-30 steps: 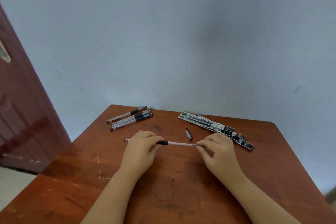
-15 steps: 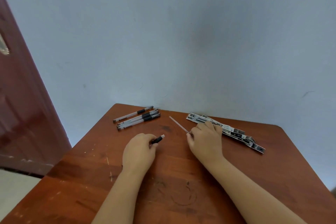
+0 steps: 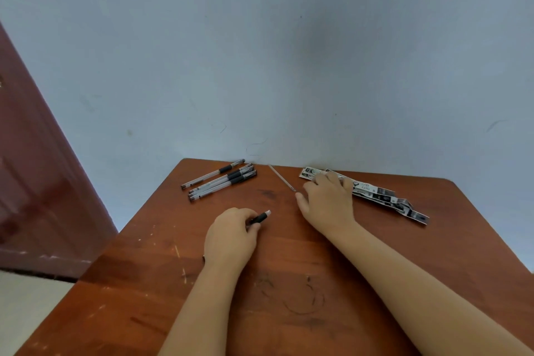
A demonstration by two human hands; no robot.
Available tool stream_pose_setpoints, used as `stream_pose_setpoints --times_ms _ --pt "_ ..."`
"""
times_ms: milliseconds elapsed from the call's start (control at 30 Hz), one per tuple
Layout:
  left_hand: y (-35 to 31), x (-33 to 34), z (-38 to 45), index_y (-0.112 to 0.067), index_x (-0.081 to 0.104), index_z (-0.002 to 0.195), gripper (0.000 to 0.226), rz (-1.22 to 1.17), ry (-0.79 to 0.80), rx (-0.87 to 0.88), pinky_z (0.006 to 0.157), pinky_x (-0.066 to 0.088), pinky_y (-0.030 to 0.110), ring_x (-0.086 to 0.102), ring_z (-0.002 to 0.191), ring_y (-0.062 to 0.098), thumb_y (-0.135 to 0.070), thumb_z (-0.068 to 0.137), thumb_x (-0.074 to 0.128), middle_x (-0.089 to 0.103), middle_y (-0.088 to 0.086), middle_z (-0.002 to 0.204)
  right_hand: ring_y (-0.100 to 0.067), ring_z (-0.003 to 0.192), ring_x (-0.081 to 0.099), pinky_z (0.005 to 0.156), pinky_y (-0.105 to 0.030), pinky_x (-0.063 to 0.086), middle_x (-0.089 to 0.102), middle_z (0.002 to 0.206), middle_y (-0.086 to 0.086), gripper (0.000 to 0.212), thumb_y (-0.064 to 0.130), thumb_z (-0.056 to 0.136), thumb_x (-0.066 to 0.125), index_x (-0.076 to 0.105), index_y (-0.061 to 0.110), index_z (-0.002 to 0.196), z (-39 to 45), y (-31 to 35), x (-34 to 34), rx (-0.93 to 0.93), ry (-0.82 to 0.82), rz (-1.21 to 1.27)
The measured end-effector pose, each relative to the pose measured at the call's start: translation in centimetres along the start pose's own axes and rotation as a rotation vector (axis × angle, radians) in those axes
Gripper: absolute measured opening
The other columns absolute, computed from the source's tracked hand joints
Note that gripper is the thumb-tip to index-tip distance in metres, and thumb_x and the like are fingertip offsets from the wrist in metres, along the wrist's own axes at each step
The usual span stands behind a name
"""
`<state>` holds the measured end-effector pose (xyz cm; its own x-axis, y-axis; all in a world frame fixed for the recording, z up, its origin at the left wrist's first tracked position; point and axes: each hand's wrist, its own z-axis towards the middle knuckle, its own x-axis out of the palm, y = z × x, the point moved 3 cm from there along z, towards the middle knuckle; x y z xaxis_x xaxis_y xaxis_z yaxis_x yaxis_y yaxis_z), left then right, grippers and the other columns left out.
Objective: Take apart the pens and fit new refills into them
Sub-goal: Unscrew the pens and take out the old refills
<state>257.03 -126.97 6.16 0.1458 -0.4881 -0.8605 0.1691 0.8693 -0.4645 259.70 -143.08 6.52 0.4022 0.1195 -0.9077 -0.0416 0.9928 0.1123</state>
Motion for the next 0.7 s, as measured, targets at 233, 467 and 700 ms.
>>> stream_pose_setpoints --times_ms 233,467,700 --pt "-3.7 0.7 -1.3 -0.025 0.056 0.12 0.029 0.078 0.063 0.153 0.079 0.04 0.023 0.05 0.1 0.013 -0.029 0.092 0.05 0.059 -0.004 0.108 -0.026 0.112 0.051 0.093 -0.042 0.038 0.06 0.115 -0.006 0.033 0.033 0.084 0.052 0.062 0.015 0.11 -6.8 -7.4 -4.2 0.021 0.052 0.124" --pt "-9.7 3.7 -3.5 -0.018 0.057 0.116 0.03 0.062 0.242 0.249 0.083 0.044 0.027 0.054 0.097 0.016 -0.031 0.089 0.054 0.06 0.001 0.109 -0.017 0.139 0.001 0.113 -0.037 0.003 0.006 0.152 0.001 0.054 0.048 0.093 0.023 0.013 0.026 0.141 -10.6 -11.3 -3.6 0.089 0.432 -0.001" --pt "-13.2 6.2 -3.9 -0.011 0.057 0.11 0.025 -0.064 0.071 0.08 0.079 0.036 0.021 0.051 0.1 0.018 -0.025 0.089 0.053 0.048 0.002 0.095 -0.018 0.139 -0.001 0.112 -0.039 0.002 0.005 0.152 0.0 0.053 0.047 0.093 0.022 0.012 0.025 0.141 -10.9 -11.4 -3.4 0.075 0.424 0.02"
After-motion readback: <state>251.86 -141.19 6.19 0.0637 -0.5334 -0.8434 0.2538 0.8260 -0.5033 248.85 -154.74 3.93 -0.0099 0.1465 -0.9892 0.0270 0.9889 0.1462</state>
